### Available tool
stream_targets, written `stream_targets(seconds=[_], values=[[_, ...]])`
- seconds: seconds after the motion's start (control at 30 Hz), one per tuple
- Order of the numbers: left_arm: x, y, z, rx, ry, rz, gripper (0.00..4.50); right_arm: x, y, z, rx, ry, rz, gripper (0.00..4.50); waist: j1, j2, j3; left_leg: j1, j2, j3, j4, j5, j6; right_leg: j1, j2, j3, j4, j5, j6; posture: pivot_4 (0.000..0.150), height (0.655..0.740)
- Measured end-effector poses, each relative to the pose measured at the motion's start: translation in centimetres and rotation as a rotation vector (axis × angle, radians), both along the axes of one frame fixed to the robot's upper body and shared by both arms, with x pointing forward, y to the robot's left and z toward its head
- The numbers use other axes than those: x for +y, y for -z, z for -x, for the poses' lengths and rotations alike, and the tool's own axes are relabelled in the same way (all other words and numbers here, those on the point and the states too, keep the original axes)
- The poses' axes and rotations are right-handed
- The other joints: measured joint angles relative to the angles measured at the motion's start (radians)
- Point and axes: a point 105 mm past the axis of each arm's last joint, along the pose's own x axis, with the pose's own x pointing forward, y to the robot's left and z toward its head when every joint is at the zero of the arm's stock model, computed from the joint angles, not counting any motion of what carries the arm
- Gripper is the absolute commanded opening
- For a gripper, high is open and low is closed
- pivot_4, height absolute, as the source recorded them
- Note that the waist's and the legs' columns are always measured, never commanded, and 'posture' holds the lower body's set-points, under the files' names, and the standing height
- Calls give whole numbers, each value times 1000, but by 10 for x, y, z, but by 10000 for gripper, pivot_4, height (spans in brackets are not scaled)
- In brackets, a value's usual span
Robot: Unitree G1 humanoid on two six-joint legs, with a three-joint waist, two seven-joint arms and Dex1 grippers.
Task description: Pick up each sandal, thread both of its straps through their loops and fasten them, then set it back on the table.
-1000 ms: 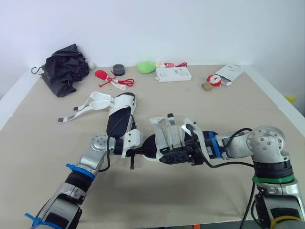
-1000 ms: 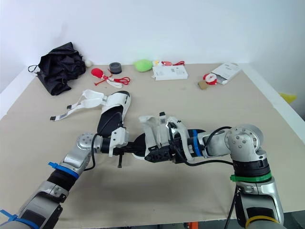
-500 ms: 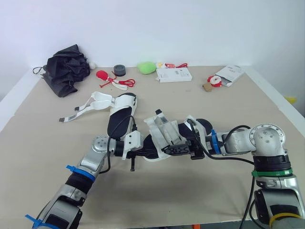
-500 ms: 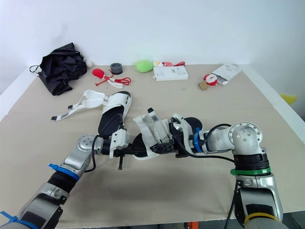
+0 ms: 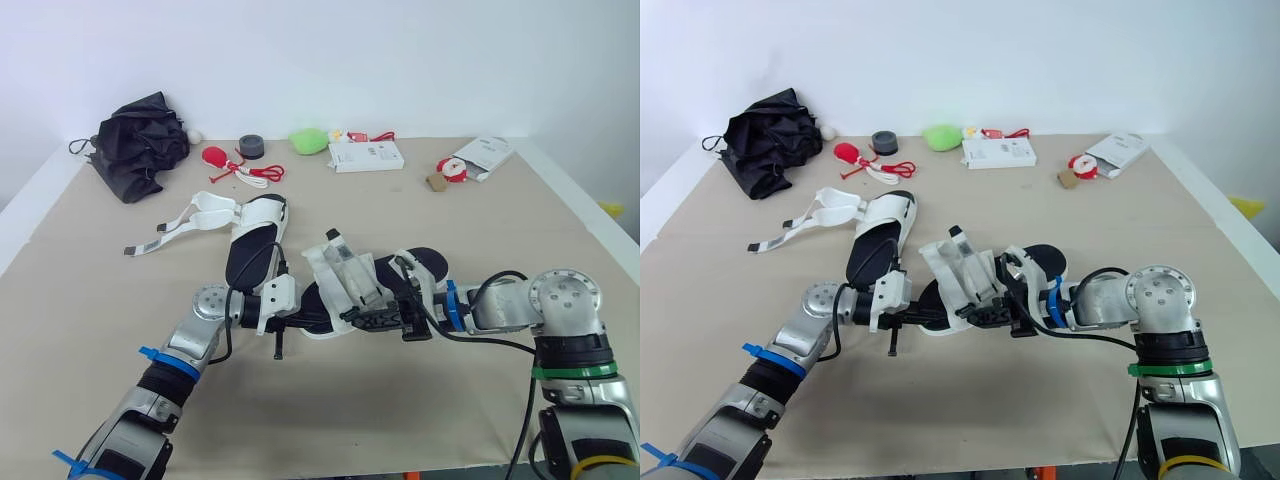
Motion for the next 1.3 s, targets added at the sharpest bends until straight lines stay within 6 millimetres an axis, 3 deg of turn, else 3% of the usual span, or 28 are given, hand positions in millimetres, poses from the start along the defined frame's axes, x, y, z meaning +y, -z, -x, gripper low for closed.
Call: stream_targets(seconds=[0.07, 0.1, 0.17, 0.3, 0.33, 0.43, 0.5, 0.53, 0.57, 0.8, 1.23, 1.27, 1.3], values=[[0, 0, 0, 0, 0, 0, 0, 4, -9, 6, -63, -38, -10, 913, 0, 0, 0, 0, 0, 0, 0, 0, 0, 0, 0, 0, 0, -1, 1, 1500, 7400], [0, 0, 0, 0, 0, 0, 0, 5, -11, 9, -84, -50, -13, 3436, 0, 0, 0, 0, 0, 0, 0, 0, 0, 0, 0, 0, -1, -1, 1, 1500, 7400], [0, 0, 0, -1, 1, 0, 0, 8, -19, 16, -134, -91, -32, 9344, 0, 0, 0, -1, 0, -1, 0, 0, 0, 0, 0, -1, -2, -1, 2, 1500, 7400], [-1, 0, 1, -2, 3, 1, 0, 10, -36, 37, -211, -212, -71, 27664, 0, 0, 1, -1, 0, -1, 0, -1, 0, 0, 0, -1, -4, 0, 3, 1500, 7400], [-1, 0, 1, -2, 3, 1, 0, 10, -40, 38, -222, -230, -74, 29618, 0, 0, 1, -1, 0, -1, 0, -1, 0, 0, 0, -1, -4, 0, 3, 1500, 7400], [1, 0, 0, -3, 0, 0, 0, 10, -52, 33, -265, -253, -58, 29618, 0, 1, 1, -1, 0, -1, 0, -1, 0, 0, 0, -1, -5, 1, 4, 1500, 7400], [0, -1, -1, -4, 4, -6, 0, 10, -64, 17, -317, -232, -39, 29618, 0, 2, 1, -1, 0, 0, 0, 0, 0, -1, 0, -1, -6, 2, 5, 1500, 7400], [-1, 0, -1, 0, 6, -4, 0, 10, -71, -2, -362, -195, 6, 29618, -1, 2, 1, 0, 0, -1, 0, 0, 0, -2, 0, -2, -7, 1, 3, 1500, 7400], [-2, -1, 0, 1, 16, -2, 0, 9, -68, -15, -358, -172, 37, 29618, 2, 2, 1, -1, 0, -3, -1, -1, 0, -2, 0, -4, -8, 0, 1, 1500, 7400], [-3, -2, 1, -4, 38, -5, 0, 6, -42, -46, -329, -195, 151, 29618, 1, 3, 1, -3, -1, 0, 0, -4, 1, -1, -1, -2, -8, 5, -7, 1500, 7400], [-2, -2, 1, -4, 26, -3, 0, 36, -42, -50, -300, -324, 83, 29618, 0, 4, 2, -2, -1, -1, 0, -3, 1, -1, -2, -2, -8, 7, -8, 1500, 7400], [-2, -2, 1, -4, 25, -3, 0, 36, -42, -50, -299, -325, 84, 27243, 0, 4, 2, -2, -1, -1, 0, -3, 1, -1, -2, -2, -8, 7, -8, 1500, 7400], [-2, -1, 1, -3, 23, -2, 0, 36, -41, -50, -296, -328, 90, 22098, 0, 4, 2, -2, -1, -1, 0, -3, 1, -1, -2, -2, -8, 7, -8, 1500, 7400]])
